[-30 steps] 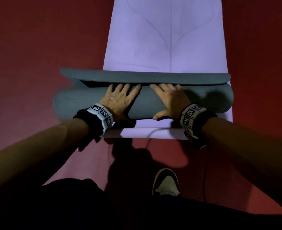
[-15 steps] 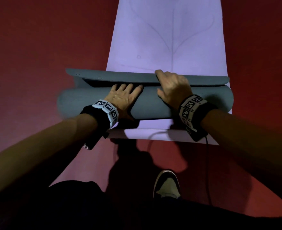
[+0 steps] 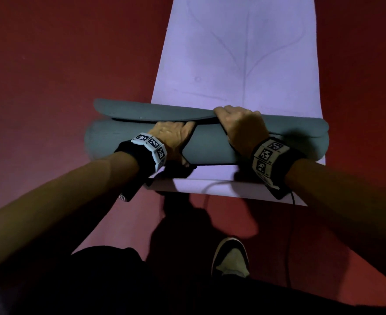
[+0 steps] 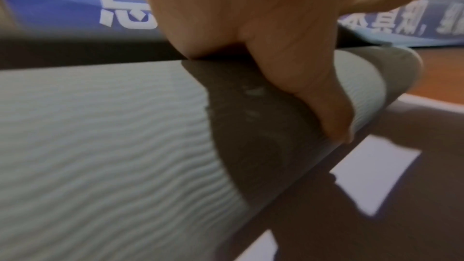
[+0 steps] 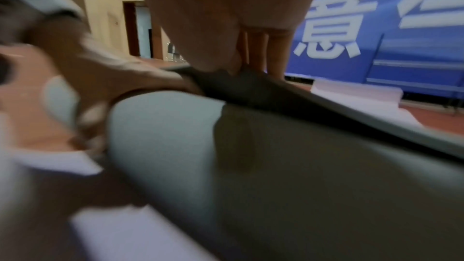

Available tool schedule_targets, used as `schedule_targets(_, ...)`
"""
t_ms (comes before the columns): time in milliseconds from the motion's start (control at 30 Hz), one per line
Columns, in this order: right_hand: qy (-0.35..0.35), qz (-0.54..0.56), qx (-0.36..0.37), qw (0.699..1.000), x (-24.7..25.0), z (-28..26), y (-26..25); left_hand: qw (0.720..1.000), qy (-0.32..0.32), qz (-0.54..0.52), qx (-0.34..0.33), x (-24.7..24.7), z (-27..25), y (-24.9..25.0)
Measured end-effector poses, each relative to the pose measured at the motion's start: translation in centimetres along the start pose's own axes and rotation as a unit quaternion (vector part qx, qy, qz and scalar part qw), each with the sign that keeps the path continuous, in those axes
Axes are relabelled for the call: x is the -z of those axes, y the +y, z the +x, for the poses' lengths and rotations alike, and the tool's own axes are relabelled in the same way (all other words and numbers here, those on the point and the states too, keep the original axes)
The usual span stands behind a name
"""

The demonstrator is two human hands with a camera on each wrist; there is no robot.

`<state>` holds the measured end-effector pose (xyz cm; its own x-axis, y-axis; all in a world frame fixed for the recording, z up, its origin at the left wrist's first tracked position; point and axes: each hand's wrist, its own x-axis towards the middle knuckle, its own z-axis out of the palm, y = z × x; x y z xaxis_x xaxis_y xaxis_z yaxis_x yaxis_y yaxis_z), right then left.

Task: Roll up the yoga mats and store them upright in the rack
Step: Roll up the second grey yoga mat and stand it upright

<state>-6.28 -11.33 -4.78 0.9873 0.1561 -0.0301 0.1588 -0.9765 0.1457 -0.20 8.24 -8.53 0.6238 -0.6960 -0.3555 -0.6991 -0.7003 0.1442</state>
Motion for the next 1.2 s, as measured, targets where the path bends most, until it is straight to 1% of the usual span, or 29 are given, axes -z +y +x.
schedule_targets(33,-0.022,0.020,0.003,1.000,0.2,-0.8,-0.1,1.000,-0.013,-0.020,-0.002,0.0,0.0,-0.2)
schedule_targets(67,-0.058,0.044,-0.002,0.997,0.6,-1.6,-0.2,0.999,-0.024,-0.042,-0.006,0.0,-0.2,-0.3)
schedule_targets(100,-0.081,0.060,-0.015,0.995,0.6,-2.3,-0.2,0.998,-0.031,-0.058,-0.008,-0.1,-0.3,-0.3)
schedule_targets(133,-0.086,0.065,-0.021,0.994,0.7,-2.8,-0.1,0.997,-0.032,-0.071,-0.013,0.1,-0.5,-0.2)
schedule_targets(200,-0.068,0.096,-0.013,0.993,0.9,-3.4,-0.9,0.996,-0.049,-0.074,-0.017,-0.1,-0.9,-0.2)
schedule_targets(300,-0.034,0.141,0.009,0.989,0.1,-3.8,-1.5,0.996,-0.041,-0.071,-0.037,-0.2,-1.5,-0.1)
schedule_targets(400,-0.070,0.122,0.001,0.990,-0.5,-5.0,-2.1,0.999,-0.020,-0.028,-0.036,0.0,-2.9,0.6)
schedule_targets(467,-0.063,0.136,-0.009,0.989,-0.3,-5.4,-2.5,1.000,0.015,-0.006,-0.026,-0.3,-4.1,1.3)
schedule_targets(500,-0.053,0.156,-0.011,0.986,-0.1,-5.3,-2.4,0.998,0.039,0.005,-0.040,-0.9,-4.7,1.3)
schedule_targets(533,-0.052,0.175,-0.016,0.983,0.3,-5.0,-2.2,0.993,0.086,0.028,-0.070,-1.6,-5.3,1.1)
schedule_targets(567,-0.057,0.189,-0.018,0.980,0.6,-4.6,-2.0,0.982,0.143,0.060,-0.105,-2.4,-5.6,0.6)
schedule_targets(600,-0.067,0.196,-0.018,0.978,0.8,-4.3,-1.7,0.962,0.206,0.096,-0.149,-3.1,-5.8,0.1)
schedule_targets(633,-0.079,0.202,-0.019,0.976,0.9,-3.9,-1.4,0.943,0.251,0.126,-0.179,-3.0,-6.0,-0.1)
schedule_targets(667,-0.085,0.209,-0.023,0.974,1.2,-3.6,-1.2,0.928,0.284,0.149,-0.189,-2.6,-6.1,-0.2)
schedule_targets(733,-0.044,0.224,-0.018,0.973,1.4,-3.2,-1.2,0.929,0.300,0.156,-0.148,-1.6,-5.6,-0.1)
schedule_targets(800,-0.015,0.214,-0.003,0.977,0.9,-3.1,-1.3,0.948,0.275,0.141,-0.072,-1.0,-4.4,-0.4)
schedule_targets(833,-0.002,0.206,0.009,0.978,0.4,-3.1,-1.2,0.960,0.245,0.128,-0.037,-0.9,-3.9,-0.5)
schedule_targets(900,0.000,0.178,0.021,0.984,0.1,-3.3,-1.0,0.988,0.135,0.073,0.028,-0.9,-3.1,-0.9)
schedule_targets(933,0.001,0.166,0.018,0.986,0.3,-3.3,-1.0,0.993,0.088,0.053,0.053,-1.0,-2.9,-1.0)
schedule_targets(967,0.012,0.153,0.020,0.988,-0.1,-3.3,-0.9,0.994,0.071,0.048,0.065,-1.3,-2.8,-0.9)
schedule_targets(1000,0.021,0.141,0.018,0.990,-0.2,-3.3,-0.9,0.993,0.080,0.050,0.066,-1.7,-2.7,-0.8)
schedule_targets(1067,0.008,0.121,0.008,0.993,-0.3,-3.8,-1.3,0.990,0.105,0.073,0.063,-2.5,-2.9,-0.4)
schedule_targets(1133,-0.019,0.120,-0.009,0.993,-0.4,-4.3,-1.8,0.986,0.125,0.087,0.065,-3.4,-2.7,-0.4)
schedule_targets(1200,-0.061,0.116,-0.023,0.991,-0.5,-4.7,-2.5,0.984,0.122,0.105,0.073,-4.0,-2.6,-0.4)
